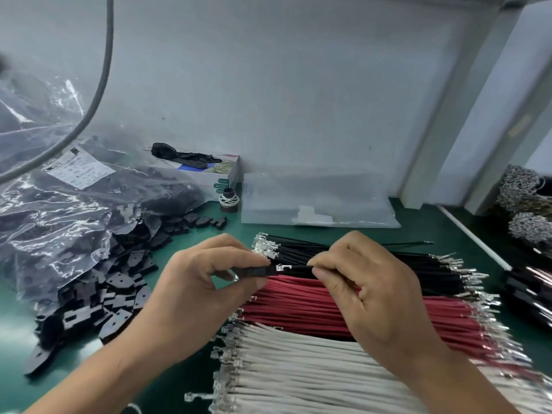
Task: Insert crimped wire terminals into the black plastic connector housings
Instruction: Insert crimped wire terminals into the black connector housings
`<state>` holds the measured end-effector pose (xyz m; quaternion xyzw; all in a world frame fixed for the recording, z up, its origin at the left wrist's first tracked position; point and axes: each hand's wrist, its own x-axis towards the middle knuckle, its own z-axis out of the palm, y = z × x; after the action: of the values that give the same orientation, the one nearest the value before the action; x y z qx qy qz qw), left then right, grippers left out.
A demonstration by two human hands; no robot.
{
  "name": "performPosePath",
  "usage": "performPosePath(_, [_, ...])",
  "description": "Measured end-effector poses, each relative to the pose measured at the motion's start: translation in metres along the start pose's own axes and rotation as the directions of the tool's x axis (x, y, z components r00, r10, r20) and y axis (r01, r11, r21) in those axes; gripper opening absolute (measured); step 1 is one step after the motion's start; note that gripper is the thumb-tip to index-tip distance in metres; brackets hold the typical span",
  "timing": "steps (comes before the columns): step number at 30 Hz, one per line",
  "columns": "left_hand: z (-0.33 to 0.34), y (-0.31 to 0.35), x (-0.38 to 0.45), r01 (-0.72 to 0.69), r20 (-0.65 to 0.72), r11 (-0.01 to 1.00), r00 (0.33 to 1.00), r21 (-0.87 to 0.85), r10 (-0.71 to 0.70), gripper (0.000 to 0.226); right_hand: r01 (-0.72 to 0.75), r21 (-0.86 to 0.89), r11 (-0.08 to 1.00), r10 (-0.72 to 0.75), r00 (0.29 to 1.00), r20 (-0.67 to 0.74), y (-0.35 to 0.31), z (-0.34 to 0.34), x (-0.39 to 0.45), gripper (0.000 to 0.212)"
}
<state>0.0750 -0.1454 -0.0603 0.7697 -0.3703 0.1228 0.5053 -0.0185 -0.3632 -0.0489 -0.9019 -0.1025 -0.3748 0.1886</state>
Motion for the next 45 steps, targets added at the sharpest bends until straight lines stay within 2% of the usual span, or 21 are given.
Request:
performPosePath(12, [0.002, 0.001, -0.001, 0.041, 0.030, 0.992, 0.999, -0.120, -0.038, 0.018, -0.048, 0.053, 0.997, 0.045, 0.998, 0.053, -0.001, 0.001, -0.001, 0.014])
performPosePath(17, [0.001, 0.004, -0.002, 0.059, 0.037, 0.993, 0.998, -0.103, -0.055, 0.018, -0.039, 0.047, 0.998, 0.034, 0.993, 0.109, -0.005, 0.002, 0.000, 0.017])
performPosePath(24, [0.000, 0.004, -0.001, 0.076, 0.066, 0.992, 0.995, -0.096, -0.070, 0.019, -0.118, 0.136, 0.984, 0.092, 0.980, 0.178, -0.005, 0.002, 0.001, 0.016])
performPosePath(26, [-0.001, 0.005, -0.001, 0.082, 0.073, 0.994, 0.994, -0.076, -0.076, 0.019, -0.085, 0.091, 0.992, 0.069, 0.984, 0.166, -0.008, 0.003, 0.001, 0.015])
performPosePath(29, [0.001, 0.007, -0.003, 0.065, 0.100, 0.998, 0.993, 0.015, -0.066, 0.025, 0.059, -0.143, 0.988, -0.042, 0.992, 0.121, -0.012, 0.003, 0.002, 0.012])
performPosePath(31, [0.002, 0.006, -0.003, 0.078, 0.109, 0.997, 0.991, 0.012, -0.079, 0.029, 0.096, -0.192, 0.977, -0.078, 0.992, 0.099, -0.011, 0.004, 0.003, 0.013])
performPosePath(33, [0.002, 0.006, -0.003, 0.093, 0.105, 0.996, 0.990, -0.009, -0.091, 0.025, 0.085, -0.146, 0.986, -0.075, 0.994, 0.076, -0.012, 0.005, 0.002, 0.015])
performPosePath(38, [-0.001, 0.007, -0.001, 0.094, 0.140, 0.992, 0.987, -0.084, -0.082, 0.015, -0.055, 0.109, 0.993, 0.043, 0.993, 0.109, -0.016, 0.012, -0.003, 0.014])
performPosePath(41, [-0.001, 0.006, -0.002, 0.082, 0.147, 0.994, 0.987, -0.068, -0.072, 0.015, -0.079, 0.135, 0.988, 0.062, 0.990, 0.130, -0.016, 0.012, -0.003, 0.014])
performPosePath(45, [0.001, 0.005, -0.002, 0.085, 0.092, 0.993, 0.993, -0.082, -0.078, 0.018, -0.106, 0.152, 0.983, 0.087, 0.988, 0.128, -0.015, 0.012, -0.001, 0.015])
